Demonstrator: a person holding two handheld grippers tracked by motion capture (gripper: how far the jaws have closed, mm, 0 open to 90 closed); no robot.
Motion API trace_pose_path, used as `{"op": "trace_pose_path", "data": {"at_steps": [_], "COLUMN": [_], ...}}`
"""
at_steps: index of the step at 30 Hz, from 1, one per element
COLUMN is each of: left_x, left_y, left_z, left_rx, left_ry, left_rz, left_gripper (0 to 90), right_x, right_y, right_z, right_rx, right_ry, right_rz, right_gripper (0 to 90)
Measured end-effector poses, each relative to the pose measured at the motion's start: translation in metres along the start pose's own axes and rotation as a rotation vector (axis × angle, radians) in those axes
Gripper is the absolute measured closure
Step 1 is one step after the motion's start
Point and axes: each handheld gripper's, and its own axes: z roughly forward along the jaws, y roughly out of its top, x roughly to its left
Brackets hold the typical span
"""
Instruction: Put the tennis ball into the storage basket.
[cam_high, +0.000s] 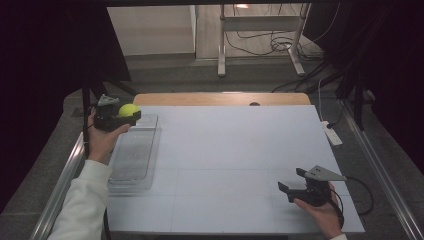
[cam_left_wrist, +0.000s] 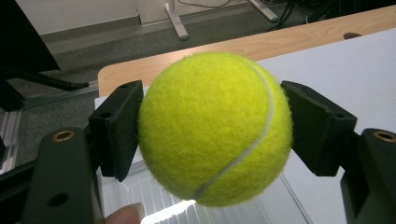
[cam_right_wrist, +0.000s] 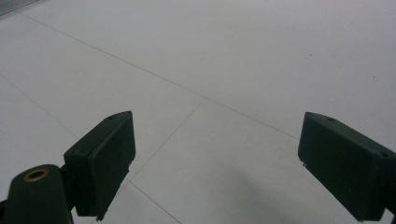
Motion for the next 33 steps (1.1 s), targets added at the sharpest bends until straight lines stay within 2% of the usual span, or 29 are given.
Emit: {"op": "trace_pose_path", "data": {"at_steps": [33], "left_x": [0.032], "left_y": [-0.01], "left_z": [0.014], "left_rx": [0.053], "left_ry": [0.091], "left_rz": [-0.06], "left_gripper": [26.0], "right_x": [-0.001], "right_y": [0.0], "right_z": [0.001], "right_rx": [0.003], "right_ry": [-0.002], "right_rz": [0.006], "right_gripper": [11.0]}}
